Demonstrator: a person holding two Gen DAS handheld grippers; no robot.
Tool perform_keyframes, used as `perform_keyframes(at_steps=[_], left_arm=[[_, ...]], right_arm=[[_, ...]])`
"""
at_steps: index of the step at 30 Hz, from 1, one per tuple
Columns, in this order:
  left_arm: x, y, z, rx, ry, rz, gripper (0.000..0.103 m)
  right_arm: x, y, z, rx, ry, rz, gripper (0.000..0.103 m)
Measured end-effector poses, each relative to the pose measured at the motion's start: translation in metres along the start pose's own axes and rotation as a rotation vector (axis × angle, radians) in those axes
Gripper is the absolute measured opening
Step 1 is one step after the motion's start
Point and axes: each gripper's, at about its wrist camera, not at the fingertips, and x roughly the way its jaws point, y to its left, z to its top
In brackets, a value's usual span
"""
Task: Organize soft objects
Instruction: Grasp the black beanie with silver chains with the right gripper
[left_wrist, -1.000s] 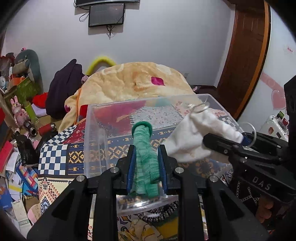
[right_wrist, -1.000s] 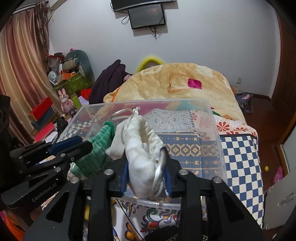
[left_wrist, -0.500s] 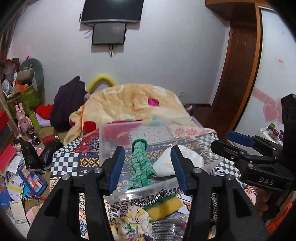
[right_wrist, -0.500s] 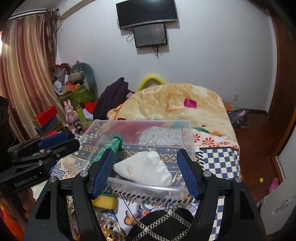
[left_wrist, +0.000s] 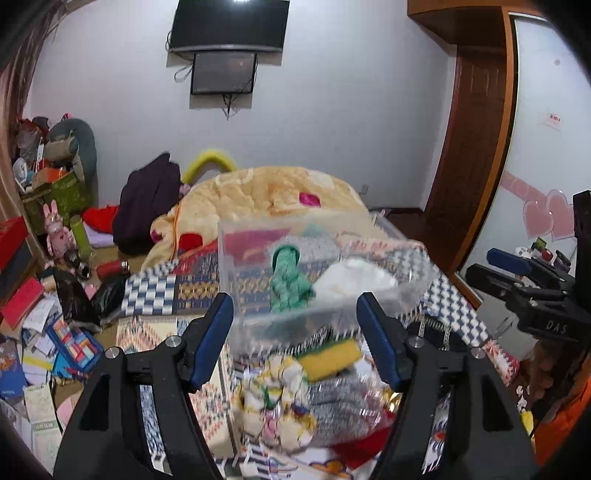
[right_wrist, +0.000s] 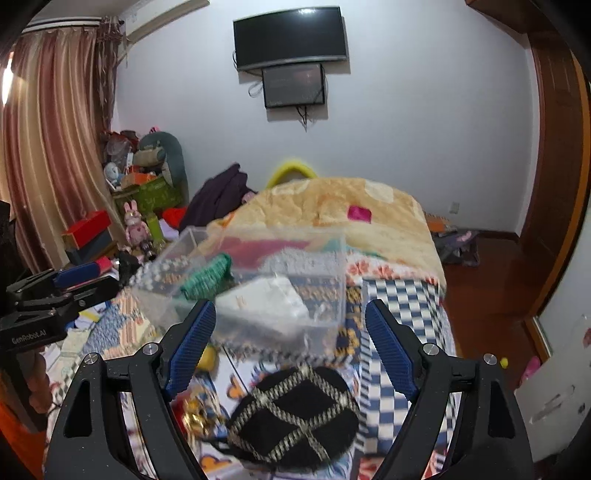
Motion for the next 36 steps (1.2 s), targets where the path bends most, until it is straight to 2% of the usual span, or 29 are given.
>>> perform_keyframes(at_steps=[5,15,22,26,29,31,32,34,36], left_arm=[[0.018,0.009,-0.026,-0.026,0.092,-0.004,0.069],[0.04,0.027,-0.073,-0.101,0.209,0.02,0.069],[0.043,0.044,-0.088,-0.191,0.231,0.01,0.069],[0.044,0.048,-0.092,-0.23,0.233,-0.021,0.066],[0.042,0.049,-0.091,-0.233,0.236,-0.023,0.052],[0.042,0.047,-0.09,-0.24,0.24,-0.043,0.04],[0.04,0.046,-0.09,-0.237,0.239,-0.045,0.037],[0.039,0.043,-0.089,-0.222,0.236,-0.033,0.028],[0.037,0.039,-0.088,-0.202,0.231,-0.016,0.024]], right_arm=[[0.014,-0.002,-0.023,0.018,0.085,0.004,0.081],[0.033,0.001,-0.062,-0.004,0.227,-0.012,0.083],[0.035,-0.012,-0.078,0.049,0.263,-0.018,0.088],[0.035,-0.008,-0.082,0.015,0.275,-0.002,0.088],[0.033,-0.002,-0.084,-0.01,0.263,-0.008,0.081],[0.032,-0.002,-0.084,-0.008,0.258,-0.003,0.069],[0.031,-0.003,-0.084,-0.004,0.257,0.003,0.065],[0.032,-0.005,-0.082,0.005,0.257,0.015,0.049],[0.031,-0.005,-0.082,0.009,0.259,0.023,0.038]])
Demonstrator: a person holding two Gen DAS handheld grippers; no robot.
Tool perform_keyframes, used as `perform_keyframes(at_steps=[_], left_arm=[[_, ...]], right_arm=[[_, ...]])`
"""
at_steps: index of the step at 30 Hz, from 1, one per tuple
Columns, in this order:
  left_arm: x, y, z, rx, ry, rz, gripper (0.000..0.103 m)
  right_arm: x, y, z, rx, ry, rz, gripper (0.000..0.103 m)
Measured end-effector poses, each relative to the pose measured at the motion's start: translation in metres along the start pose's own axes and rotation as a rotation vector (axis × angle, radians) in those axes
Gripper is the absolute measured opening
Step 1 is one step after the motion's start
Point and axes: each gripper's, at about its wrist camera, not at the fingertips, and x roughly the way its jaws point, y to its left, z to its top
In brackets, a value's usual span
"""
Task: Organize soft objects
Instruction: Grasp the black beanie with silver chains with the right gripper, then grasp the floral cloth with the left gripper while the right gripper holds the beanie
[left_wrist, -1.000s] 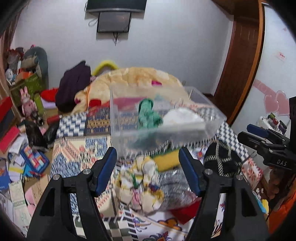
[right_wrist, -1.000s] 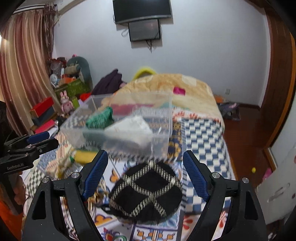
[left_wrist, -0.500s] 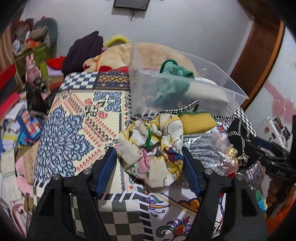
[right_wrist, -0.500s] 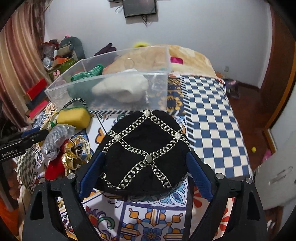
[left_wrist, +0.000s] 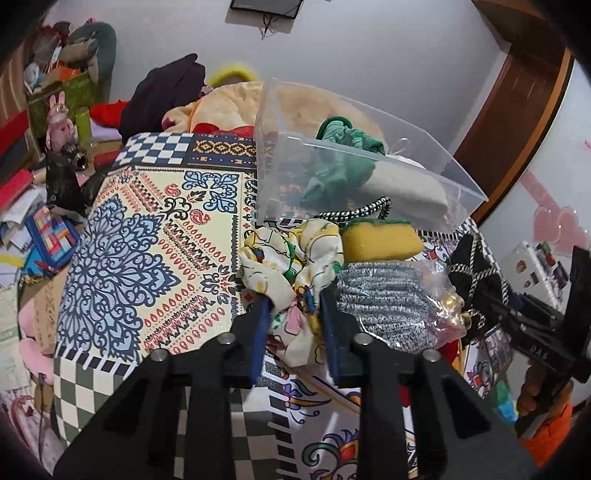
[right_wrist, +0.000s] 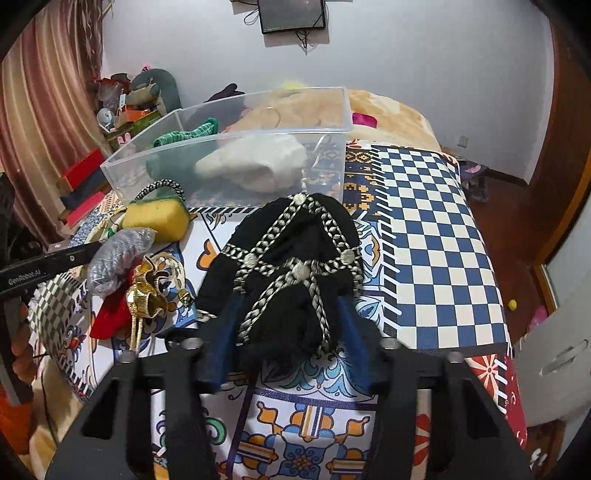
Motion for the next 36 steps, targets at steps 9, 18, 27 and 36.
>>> perform_keyframes(at_steps=[9,18,27,36], left_arm=[[-0.028,-0.012,0.001,0.046,-0.067,0.014,0.017],[-0.063,-0.029,0.019,0.094,-0.174,-0.011,0.014],[-0.076,-0.04,0.039,0.142,-0.247,0.012,0.014],[-0.032,-0.009,0.02,0.068,-0.089,0.042,0.066]], right_arm=[[-0.014,0.004,0.006,-0.011,-0.047,0.007,0.024],[-0.044,0.006,0.026,-0.024,-0.16,0.009,0.023],[-0.068,0.014,0.061,-0.036,-0.303,0.026,0.023],[-0.056,0.022,0.061,-0.05,-0.296,0.052,0.023]])
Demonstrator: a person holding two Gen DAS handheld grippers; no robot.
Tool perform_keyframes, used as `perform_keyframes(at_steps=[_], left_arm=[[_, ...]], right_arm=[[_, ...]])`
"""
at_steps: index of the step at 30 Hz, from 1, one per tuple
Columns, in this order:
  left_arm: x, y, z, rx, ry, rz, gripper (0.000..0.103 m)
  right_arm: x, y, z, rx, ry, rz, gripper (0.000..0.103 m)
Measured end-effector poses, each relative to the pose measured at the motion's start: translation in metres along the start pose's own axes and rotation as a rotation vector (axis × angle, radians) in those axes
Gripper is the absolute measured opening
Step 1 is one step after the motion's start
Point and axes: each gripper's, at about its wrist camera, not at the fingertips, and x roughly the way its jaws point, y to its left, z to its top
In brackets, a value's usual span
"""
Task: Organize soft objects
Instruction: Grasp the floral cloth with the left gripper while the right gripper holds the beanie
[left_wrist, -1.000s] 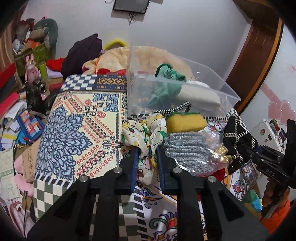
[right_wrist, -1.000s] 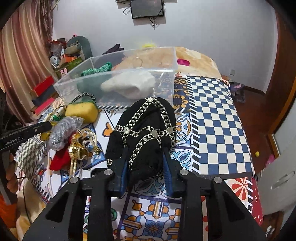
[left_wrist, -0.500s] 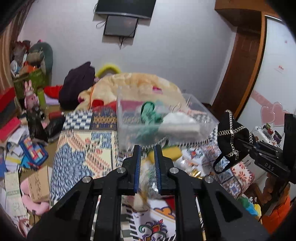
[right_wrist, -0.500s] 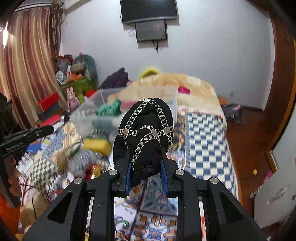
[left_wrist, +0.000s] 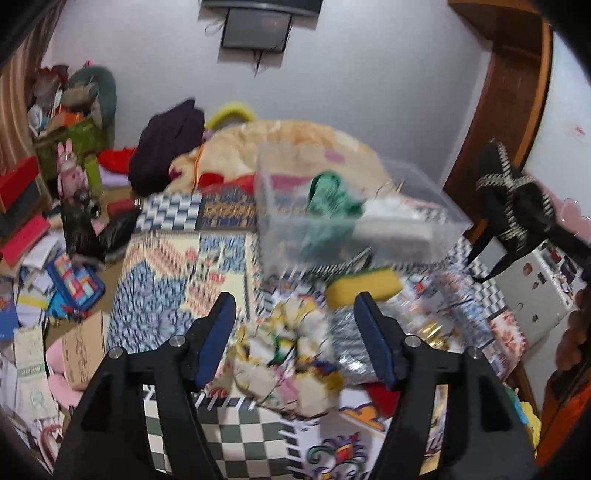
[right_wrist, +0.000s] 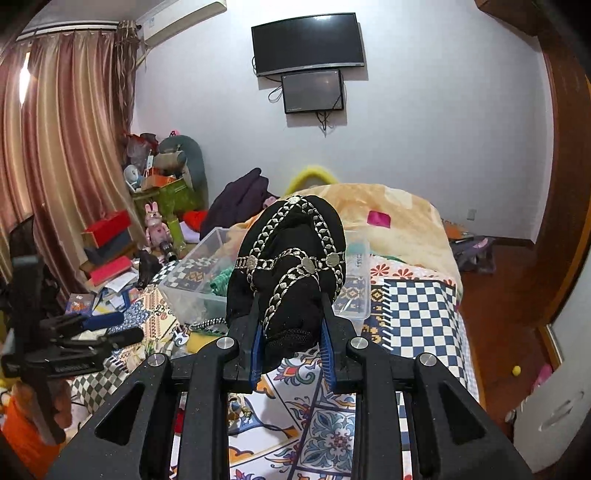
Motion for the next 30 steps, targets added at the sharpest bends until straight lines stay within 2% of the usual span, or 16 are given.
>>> perform_keyframes(at_steps=[5,8,11,12,15,23,30], left_arm=[[0.031,0.016,-0.017,-0.052,0.094,-0.014,0.066],[0.035,0.021,-0.023,-0.07,0.093,-0.012,0.061],[0.035,0.023,-0.024,-0.065,0.095,-0.014,0.037],[0.035,0.023,-0.023,-0.064,0.1,-0.019,0.026],[0.03,0.021,-0.021,-0.051,0.085,-0.012,0.018],[-0.005,0.007,0.01,0.005,-0.042,-0.013,0.017],[-0.014,-0.013,0.05,0.042,-0.133,-0.025,0.017]], right_arm=[[0.0,-0.003,0.002,0.007,0.009,0.001,0.023],[0.001,-0.007,0.007,0.014,0.0,-0.003,0.023],[0.003,-0.01,0.015,0.027,-0.014,-0.004,0.023],[0.004,-0.011,0.018,0.032,-0.018,-0.004,0.023],[0.009,-0.01,0.028,0.032,-0.036,-0.015,0.023],[0.026,-0.008,0.047,0.04,-0.057,-0.021,0.023],[0.055,0.004,0.044,0.029,0.001,0.006,0.023]])
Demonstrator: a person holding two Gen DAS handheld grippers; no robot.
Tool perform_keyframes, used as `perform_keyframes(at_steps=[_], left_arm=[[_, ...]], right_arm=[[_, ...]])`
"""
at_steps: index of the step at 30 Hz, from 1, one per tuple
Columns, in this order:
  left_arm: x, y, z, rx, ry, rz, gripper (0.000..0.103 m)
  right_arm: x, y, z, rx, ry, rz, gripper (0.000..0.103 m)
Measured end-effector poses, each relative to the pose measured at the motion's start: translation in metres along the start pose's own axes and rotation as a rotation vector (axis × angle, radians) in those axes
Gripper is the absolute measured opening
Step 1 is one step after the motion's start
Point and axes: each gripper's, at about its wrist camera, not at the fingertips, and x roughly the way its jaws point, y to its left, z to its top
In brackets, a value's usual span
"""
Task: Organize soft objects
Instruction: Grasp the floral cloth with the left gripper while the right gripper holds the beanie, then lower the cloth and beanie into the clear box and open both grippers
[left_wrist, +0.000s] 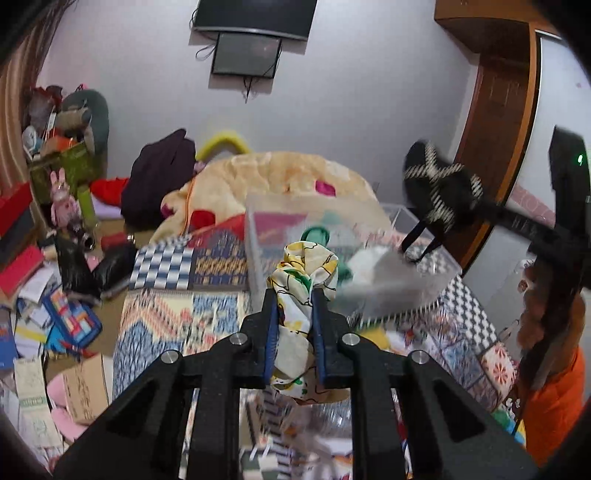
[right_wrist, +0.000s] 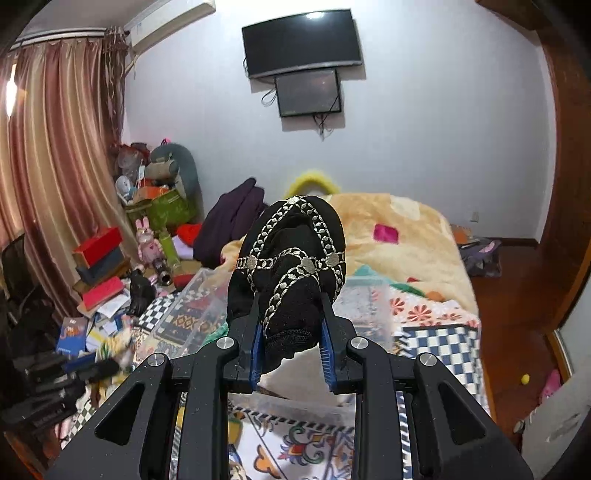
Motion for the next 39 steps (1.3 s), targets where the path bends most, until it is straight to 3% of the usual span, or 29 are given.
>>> perform_keyframes(at_steps=[5,11,20,23,28,39], left_arm=[[0.023,0.0,0.018,-0.026,0.015,-0.021,0.017],[0.056,-0.004,0.036,-0.016,0.03,0.025,0.017],[0.093,-0.004,0.035,0.007,0.077,0.083,0.017],[0.099,-0.003,0.033,0.0,0.097,0.072,0.019],[0.1,-0.004,0.032,0.003,0.11,0.061,0.034],[0.048,-0.016,0.032,0.017,0.033,0.004,0.062]], right_arm=[[0.023,0.009,-0.008,-0.03,0.066,0.01,0.023],[0.047,0.013,-0.016,-0.057,0.14,0.019,0.023],[0.063,0.011,-0.026,-0.069,0.211,0.025,0.027],[0.06,0.011,-0.025,-0.079,0.212,0.017,0.033],[0.05,0.012,-0.023,-0.1,0.187,0.009,0.049],[0.008,0.011,-0.02,-0.122,0.091,0.003,0.065]])
